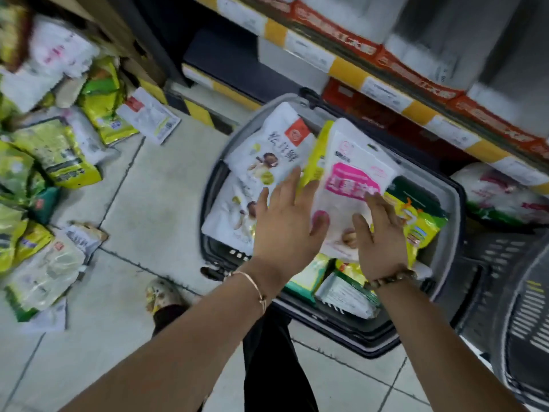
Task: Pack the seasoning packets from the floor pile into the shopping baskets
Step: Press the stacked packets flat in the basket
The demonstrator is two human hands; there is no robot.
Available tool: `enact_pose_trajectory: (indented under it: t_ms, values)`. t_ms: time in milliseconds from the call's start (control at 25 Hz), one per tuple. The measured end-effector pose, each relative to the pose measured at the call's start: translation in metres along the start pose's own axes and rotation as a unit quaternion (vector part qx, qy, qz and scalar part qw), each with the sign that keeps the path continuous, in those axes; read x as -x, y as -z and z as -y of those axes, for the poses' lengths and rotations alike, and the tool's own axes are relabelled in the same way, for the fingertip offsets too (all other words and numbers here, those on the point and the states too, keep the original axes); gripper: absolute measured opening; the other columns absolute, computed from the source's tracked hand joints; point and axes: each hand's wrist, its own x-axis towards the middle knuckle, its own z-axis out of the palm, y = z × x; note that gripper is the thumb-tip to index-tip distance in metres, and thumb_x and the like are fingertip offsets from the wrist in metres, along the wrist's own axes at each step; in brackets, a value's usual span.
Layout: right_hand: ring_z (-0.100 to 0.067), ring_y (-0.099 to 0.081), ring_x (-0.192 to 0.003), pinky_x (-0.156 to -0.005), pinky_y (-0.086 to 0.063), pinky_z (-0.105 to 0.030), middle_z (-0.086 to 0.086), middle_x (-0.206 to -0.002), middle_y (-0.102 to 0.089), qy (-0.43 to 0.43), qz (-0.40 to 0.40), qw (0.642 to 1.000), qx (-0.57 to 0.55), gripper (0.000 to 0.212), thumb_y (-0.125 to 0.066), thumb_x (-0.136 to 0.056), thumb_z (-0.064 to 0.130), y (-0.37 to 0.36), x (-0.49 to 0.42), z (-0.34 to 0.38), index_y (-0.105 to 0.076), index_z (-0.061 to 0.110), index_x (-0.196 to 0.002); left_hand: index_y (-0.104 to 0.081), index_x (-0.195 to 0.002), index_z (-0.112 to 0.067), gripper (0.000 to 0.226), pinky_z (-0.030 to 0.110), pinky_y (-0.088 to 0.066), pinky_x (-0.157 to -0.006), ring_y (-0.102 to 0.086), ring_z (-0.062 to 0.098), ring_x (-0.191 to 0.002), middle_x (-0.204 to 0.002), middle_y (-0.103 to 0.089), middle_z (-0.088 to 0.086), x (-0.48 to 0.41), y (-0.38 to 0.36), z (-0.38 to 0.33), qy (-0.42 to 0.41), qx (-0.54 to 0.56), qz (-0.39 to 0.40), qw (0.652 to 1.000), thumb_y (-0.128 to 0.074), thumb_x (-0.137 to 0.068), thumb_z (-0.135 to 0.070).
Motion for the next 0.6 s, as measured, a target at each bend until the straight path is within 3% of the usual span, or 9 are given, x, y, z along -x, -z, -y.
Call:
enact_pose_trajectory:
  t_ms: [160,240,400,600]
  values:
    - [-0.037,-0.044,-0.125,-0.096,-0.041,-0.047,-0.019,-0.138,-0.045,0.096,0.047,0.994,0.006,0.045,-0.05,-0.093,0.024,-0.035,0.006,0.09,-0.047,0.005,-0.133,-0.052,-0.131,-0.016,0.052,0.047,-0.032,-0.106,-0.045,0.028,-0.127,-0.142,-0.045,0.008,0.032,0.07,0.051,0.087,0.108,-0.106,0.985,-0.051,-0.081,-0.032]
    - [-0.035,-0.044,-0.125,-0.098,-0.041,-0.045,-0.018,-0.137,-0.045,0.119,0.082,0.989,0.013,0.044,-0.055,-0.092,0.018,-0.059,0.014,0.135,-0.046,0.004,-0.133,-0.052,-0.131,-0.017,0.052,0.041,-0.03,-0.105,-0.044,0.024,-0.128,-0.141,-0.046,0.006,0.054,0.098,0.091,0.139,0.132,-0.134,0.972,-0.051,-0.081,-0.032]
    - [-0.033,-0.05,-0.119,-0.1,-0.04,-0.04,-0.015,-0.133,-0.051,0.175,0.135,0.975,0.023,0.041,-0.061,-0.087,0.01,-0.122,0.042,0.222,-0.053,0.004,-0.127,-0.047,-0.135,-0.018,0.05,0.044,-0.03,-0.108,-0.041,0.025,-0.132,-0.146,-0.039,0.005,0.115,0.137,0.193,0.254,0.149,-0.163,0.941,-0.058,-0.087,-0.026]
    - [-0.027,-0.047,-0.124,-0.1,-0.039,-0.035,-0.01,-0.133,-0.051,0.224,0.222,0.947,0.059,0.039,-0.061,-0.086,0.01,-0.215,0.095,0.314,-0.056,0.009,-0.125,-0.047,-0.136,-0.018,0.052,0.035,-0.023,-0.106,-0.036,0.022,-0.134,-0.149,-0.036,0.005,0.203,0.169,0.315,0.374,0.162,-0.196,0.892,-0.06,-0.086,-0.022]
